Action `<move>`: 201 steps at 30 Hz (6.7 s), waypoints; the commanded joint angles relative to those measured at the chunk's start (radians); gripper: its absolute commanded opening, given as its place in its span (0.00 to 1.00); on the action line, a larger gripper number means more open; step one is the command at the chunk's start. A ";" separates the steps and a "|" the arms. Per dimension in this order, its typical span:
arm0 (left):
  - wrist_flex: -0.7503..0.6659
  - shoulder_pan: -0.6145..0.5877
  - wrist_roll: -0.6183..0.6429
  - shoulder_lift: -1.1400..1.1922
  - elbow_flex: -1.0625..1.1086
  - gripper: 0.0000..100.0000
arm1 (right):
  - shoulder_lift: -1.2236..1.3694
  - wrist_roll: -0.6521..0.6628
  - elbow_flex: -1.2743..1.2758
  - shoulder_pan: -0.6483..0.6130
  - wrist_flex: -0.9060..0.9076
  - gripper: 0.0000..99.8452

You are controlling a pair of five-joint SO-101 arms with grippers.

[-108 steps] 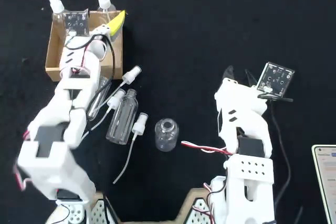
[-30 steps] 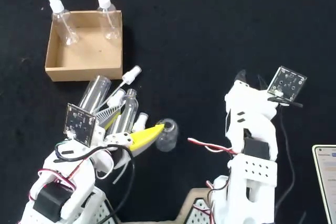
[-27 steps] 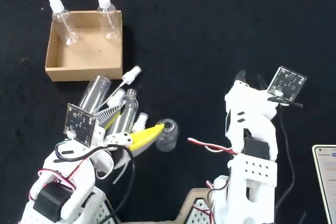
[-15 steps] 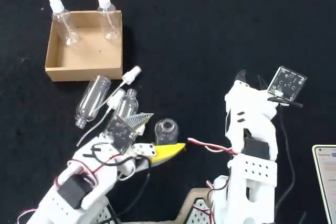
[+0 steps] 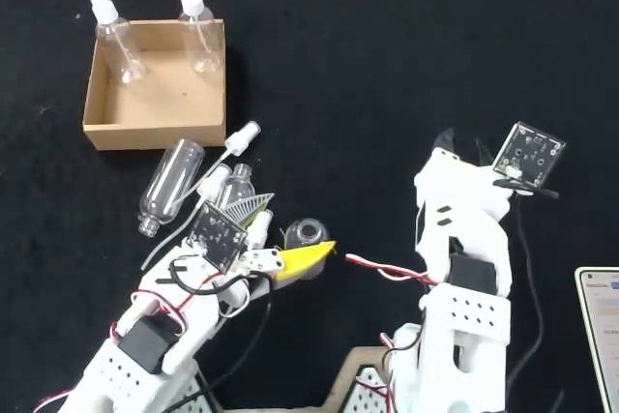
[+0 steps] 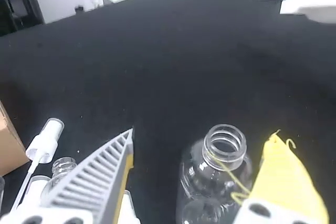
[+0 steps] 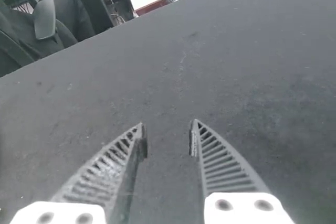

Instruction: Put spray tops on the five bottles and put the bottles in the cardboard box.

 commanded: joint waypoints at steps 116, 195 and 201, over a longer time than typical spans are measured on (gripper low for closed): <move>0.407 -0.288 -0.276 1.889 -1.678 0.30 | -0.018 -0.009 -0.028 0.014 -0.028 0.14; 0.331 -0.223 -0.270 1.867 -1.466 0.12 | -0.019 -0.009 -0.028 0.015 -0.028 0.14; 0.516 -0.263 -0.276 1.629 -1.472 0.12 | -0.019 -0.009 -0.028 0.015 -0.028 0.14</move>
